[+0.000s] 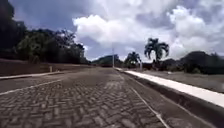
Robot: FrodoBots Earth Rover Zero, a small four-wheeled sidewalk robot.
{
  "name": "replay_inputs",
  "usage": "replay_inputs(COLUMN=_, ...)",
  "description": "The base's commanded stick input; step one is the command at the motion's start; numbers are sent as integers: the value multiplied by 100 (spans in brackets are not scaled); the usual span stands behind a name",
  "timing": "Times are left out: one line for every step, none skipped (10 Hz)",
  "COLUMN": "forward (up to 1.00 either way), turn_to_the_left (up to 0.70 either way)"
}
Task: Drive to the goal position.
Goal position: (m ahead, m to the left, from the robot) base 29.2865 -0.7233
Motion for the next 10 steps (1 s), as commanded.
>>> replay_inputs(forward=100, turn_to_the_left=0)
replay_inputs(forward=100, turn_to_the_left=0)
replay_inputs(forward=100, turn_to_the_left=0)
replay_inputs(forward=100, turn_to_the_left=0)
replay_inputs(forward=100, turn_to_the_left=0)
replay_inputs(forward=100, turn_to_the_left=0)
replay_inputs(forward=100, turn_to_the_left=0)
replay_inputs(forward=100, turn_to_the_left=0)
replay_inputs(forward=100, turn_to_the_left=0)
replay_inputs(forward=100, turn_to_the_left=0)
